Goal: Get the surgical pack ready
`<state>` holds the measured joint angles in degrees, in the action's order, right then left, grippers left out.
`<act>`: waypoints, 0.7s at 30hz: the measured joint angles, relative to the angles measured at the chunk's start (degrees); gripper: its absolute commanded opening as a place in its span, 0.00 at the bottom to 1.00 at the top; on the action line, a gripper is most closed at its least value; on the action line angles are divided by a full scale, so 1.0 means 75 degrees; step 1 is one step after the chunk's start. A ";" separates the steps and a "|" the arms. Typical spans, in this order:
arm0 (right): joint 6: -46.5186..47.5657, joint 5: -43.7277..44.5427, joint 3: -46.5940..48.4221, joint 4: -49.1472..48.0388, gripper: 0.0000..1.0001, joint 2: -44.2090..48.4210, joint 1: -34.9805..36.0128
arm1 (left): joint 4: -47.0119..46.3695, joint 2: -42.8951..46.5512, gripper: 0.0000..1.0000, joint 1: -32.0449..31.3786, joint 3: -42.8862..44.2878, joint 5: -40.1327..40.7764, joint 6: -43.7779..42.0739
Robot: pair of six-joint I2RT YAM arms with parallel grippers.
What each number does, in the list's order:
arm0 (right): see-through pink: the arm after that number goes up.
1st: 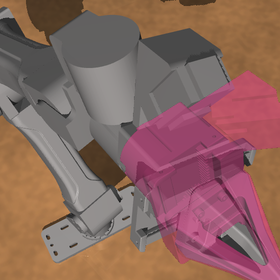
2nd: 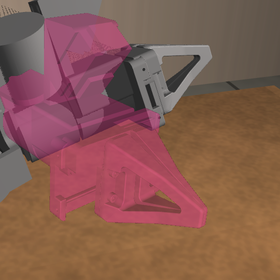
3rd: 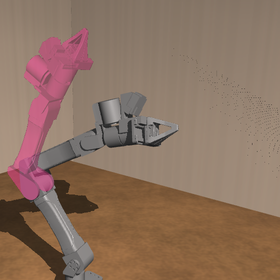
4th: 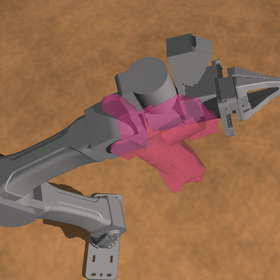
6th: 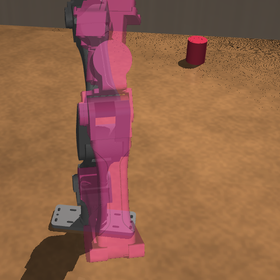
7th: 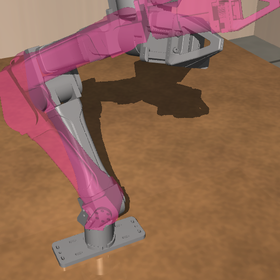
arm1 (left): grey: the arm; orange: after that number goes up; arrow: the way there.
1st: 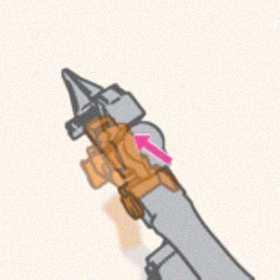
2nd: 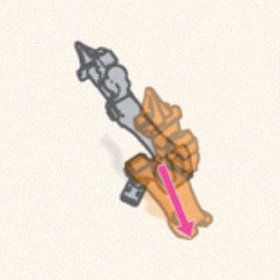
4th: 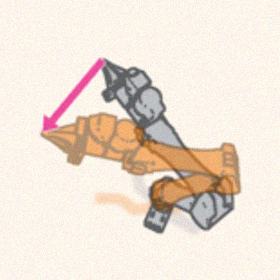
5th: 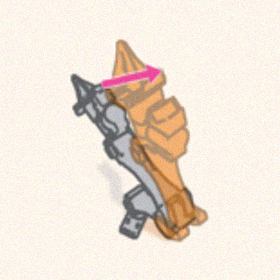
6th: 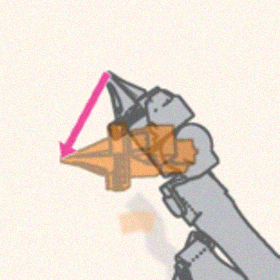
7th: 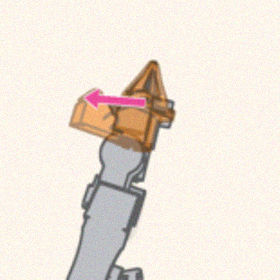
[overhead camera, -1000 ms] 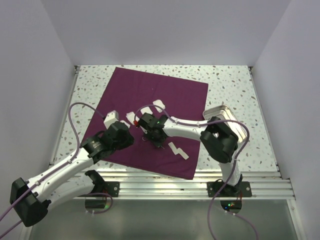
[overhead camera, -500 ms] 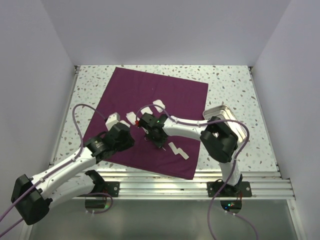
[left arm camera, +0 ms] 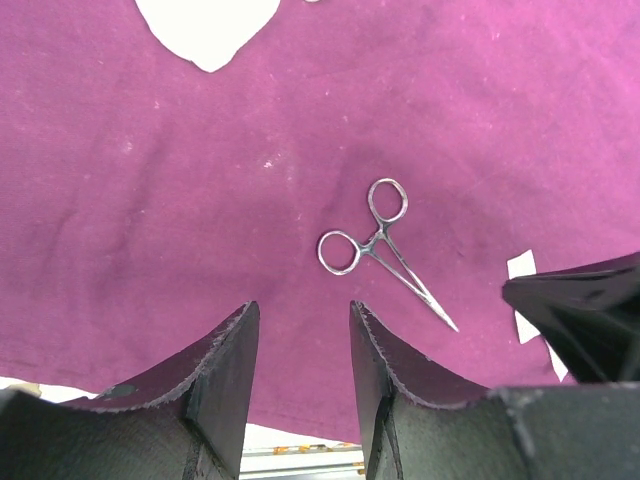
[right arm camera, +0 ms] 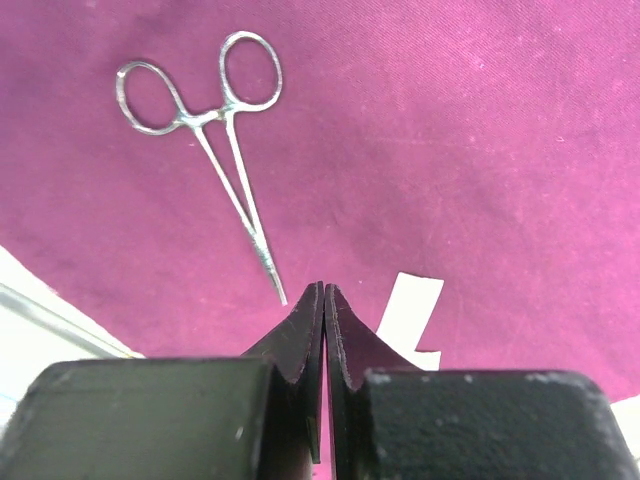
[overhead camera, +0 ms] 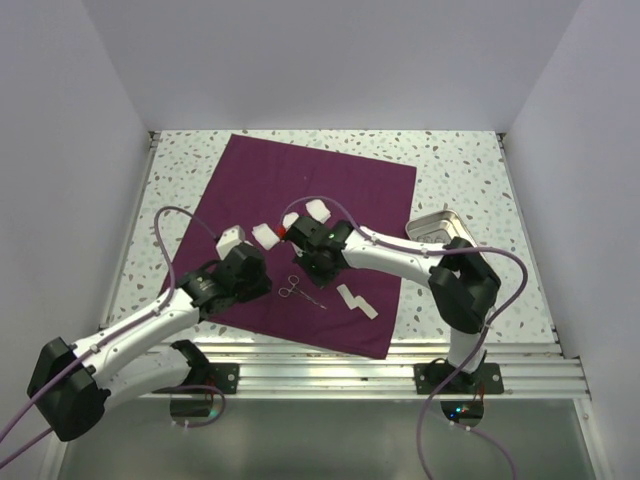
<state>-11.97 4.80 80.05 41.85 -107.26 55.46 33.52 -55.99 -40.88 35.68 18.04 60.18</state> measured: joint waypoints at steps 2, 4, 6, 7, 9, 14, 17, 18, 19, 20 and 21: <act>-0.0032 -0.0154 -0.0047 -0.0055 0.00 0.0108 -0.0073 | -0.0064 -0.0099 0.46 0.0000 -0.0003 -0.0082 0.0000; -0.0070 -0.0236 -0.0102 -0.0090 0.00 0.0140 -0.0157 | -0.0213 -0.0175 0.46 0.0000 -0.0032 -0.0184 -0.0003; -0.0096 -0.0344 -0.0134 -0.0105 0.03 0.0140 -0.0219 | -0.0350 -0.0283 0.47 0.0000 -0.0073 -0.0251 -0.0003; -0.0117 -0.0393 -0.0137 -0.0122 0.21 0.0140 -0.0254 | -0.0414 -0.0350 0.48 0.0000 -0.0090 -0.0289 -0.0012; -0.0192 -0.0440 -0.0137 -0.0169 0.34 0.0140 -0.0286 | -0.0580 -0.0533 0.48 0.0015 -0.0140 -0.0423 -0.0114; -0.0504 -0.0790 -0.0201 -0.0216 0.44 0.0189 -0.0583 | -0.0947 -0.1545 0.49 0.0050 -0.0146 -0.0909 0.0023; -0.0787 -0.1437 -0.0825 -0.0697 0.07 0.0583 -0.1049 | -0.1154 -0.2087 0.48 0.0023 -0.0160 -0.1332 0.0425; -0.0871 -0.1661 -0.1107 -0.0883 0.02 0.0743 -0.1209 | -0.1192 -0.2186 0.47 -0.0035 -0.0160 -0.1387 0.0577; -0.1046 -0.1859 -0.1370 -0.1075 0.01 0.0877 -0.1364 | -0.1209 -0.2253 0.45 -0.0119 -0.0154 -0.1393 0.0758; -0.1157 -0.2022 -0.1571 -0.1195 0.01 0.0965 -0.1492 | -0.1209 -0.2296 0.45 -0.0221 -0.0143 -0.1411 0.0935; -0.1233 -0.2203 -0.1725 -0.1332 0.02 0.0991 -0.1574 | -0.1186 -0.2349 0.44 -0.0358 -0.0099 -0.1405 0.1128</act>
<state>-21.21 -11.73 67.11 31.86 -99.83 43.66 24.62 -73.60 -43.57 34.94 7.51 68.64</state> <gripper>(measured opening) 0.018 0.455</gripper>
